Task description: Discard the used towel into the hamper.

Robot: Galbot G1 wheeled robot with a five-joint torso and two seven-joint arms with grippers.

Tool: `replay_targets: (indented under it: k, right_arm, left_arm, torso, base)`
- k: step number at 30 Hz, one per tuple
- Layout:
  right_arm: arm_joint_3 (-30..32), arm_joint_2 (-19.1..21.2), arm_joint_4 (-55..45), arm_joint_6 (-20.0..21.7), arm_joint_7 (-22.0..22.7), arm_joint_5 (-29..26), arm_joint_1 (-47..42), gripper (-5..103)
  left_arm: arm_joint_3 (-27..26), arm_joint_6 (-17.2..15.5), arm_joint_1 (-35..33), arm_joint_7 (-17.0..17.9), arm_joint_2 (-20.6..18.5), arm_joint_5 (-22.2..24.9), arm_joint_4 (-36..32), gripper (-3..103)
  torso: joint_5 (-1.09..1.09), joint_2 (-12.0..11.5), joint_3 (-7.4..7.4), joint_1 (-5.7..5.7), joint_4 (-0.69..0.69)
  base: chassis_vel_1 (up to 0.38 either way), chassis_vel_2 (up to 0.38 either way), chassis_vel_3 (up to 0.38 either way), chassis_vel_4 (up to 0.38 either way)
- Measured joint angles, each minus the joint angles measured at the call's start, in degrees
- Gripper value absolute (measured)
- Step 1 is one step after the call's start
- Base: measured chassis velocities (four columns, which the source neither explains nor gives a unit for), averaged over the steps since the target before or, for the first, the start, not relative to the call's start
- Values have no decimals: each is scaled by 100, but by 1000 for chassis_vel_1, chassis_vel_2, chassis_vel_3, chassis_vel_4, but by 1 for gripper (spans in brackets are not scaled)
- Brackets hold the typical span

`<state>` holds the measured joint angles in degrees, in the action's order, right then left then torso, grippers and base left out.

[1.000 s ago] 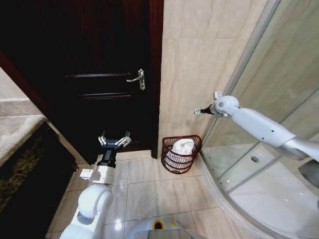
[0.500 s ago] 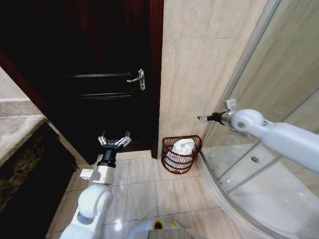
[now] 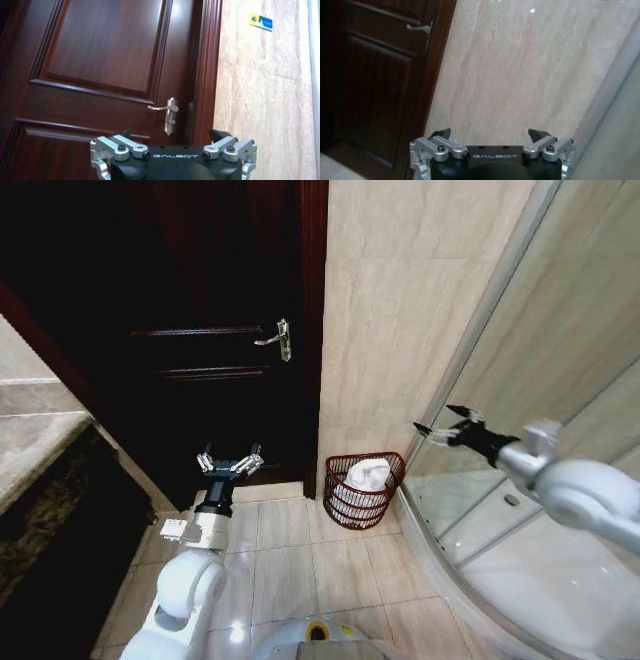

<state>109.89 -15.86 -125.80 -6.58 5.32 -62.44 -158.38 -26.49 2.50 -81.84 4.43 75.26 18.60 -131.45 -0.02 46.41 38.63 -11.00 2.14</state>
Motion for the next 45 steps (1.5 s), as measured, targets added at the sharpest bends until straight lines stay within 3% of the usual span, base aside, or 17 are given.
replay_targets:
  k: [1,3,4,7,9,11,12,13,15,16,18,20,22,26,30,36,45]
  right_arm:
    - [0,0,0,0,0,0,0,100]
    - [-776,-509,59,-619,-197,510,295,100]
    - [-776,-509,59,-619,-197,510,295,100]
    - [-2273,-1433,210,-1156,-429,1512,1443,100]
    - [-2639,-1701,254,-1308,-450,1816,1795,100]
    - [-3770,-2640,368,-1734,-495,2785,2857,100]
    - [-4034,-2927,388,-1799,-502,3014,3129,100]
    - [-4034,-2927,388,-1799,-502,3014,3129,100]
    - [-4724,-3724,447,-1980,-534,3596,3775,100]
    - [-4724,-3724,447,-1980,-534,3596,3775,100]
    - [-5344,-4462,555,-2196,-534,4265,4212,100]
    - [-5502,-4632,613,-2286,-533,4459,4301,100]
    - [-5943,-5112,864,-2539,-625,4950,4520,100]
    - [-6258,-5442,1132,-2732,-707,5245,4678,100]
    - [-6641,-6337,1472,-2894,-1049,5477,4889,100]
    - [-6593,-6687,1036,-2743,-1315,5256,4488,100]
    - [-6745,-6686,1154,-2978,-969,5425,4016,100]
  left_arm:
    - [0,0,0,0,0,0,0,100]
    - [0,0,0,0,-1,0,0,100]
    - [0,0,0,0,-1,0,0,100]
    - [0,0,0,0,-1,0,0,100]
    - [0,0,0,0,0,0,-1,100]
    - [0,0,0,0,-1,0,0,100]
    - [0,0,0,-1,0,0,-1,100]
    - [0,0,0,-1,0,0,-1,100]
    - [0,0,0,0,1,0,-1,100]
    - [0,0,0,0,1,0,-1,100]
    - [0,0,0,0,0,0,0,100]
    - [0,0,0,0,-1,0,0,100]
    - [-1,0,0,0,0,0,0,100]
    - [0,0,0,-1,0,0,0,100]
    - [0,0,0,0,0,0,0,100]
    - [0,0,0,0,0,0,0,100]
    - [0,0,0,0,0,0,0,100]
  torso:
    - [0,0,0,0,0]
    - [3,0,1,0,4]
    - [3,0,1,0,4]
    - [4,0,1,0,0]
    - [5,0,0,0,-1]
    - [3,0,0,0,-2]
    - [3,0,0,1,-1]
    - [3,0,0,1,-1]
    - [3,0,0,0,0]
    - [3,0,0,0,0]
    - [0,0,1,0,2]
    - [0,0,1,0,2]
    - [-2,0,1,0,2]
    - [2,0,1,0,2]
    - [1,-1,1,-1,1]
    - [-1,0,1,-1,1]
    - [3,0,1,0,1]
  base:
    - [0,0,0,0]
    - [0,0,0,0]
    - [0,0,0,0]
    - [0,0,0,0]
    - [0,0,0,0]
    - [0,0,0,0]
    - [0,0,0,0]
    - [0,0,0,0]
    - [0,0,0,0]
    - [0,0,0,0]
    - [0,0,0,0]
    - [0,0,0,0]
    - [0,0,0,0]
    - [0,0,0,0]
    - [0,0,0,0]
    - [0,0,0,0]
    - [0,0,0,0]
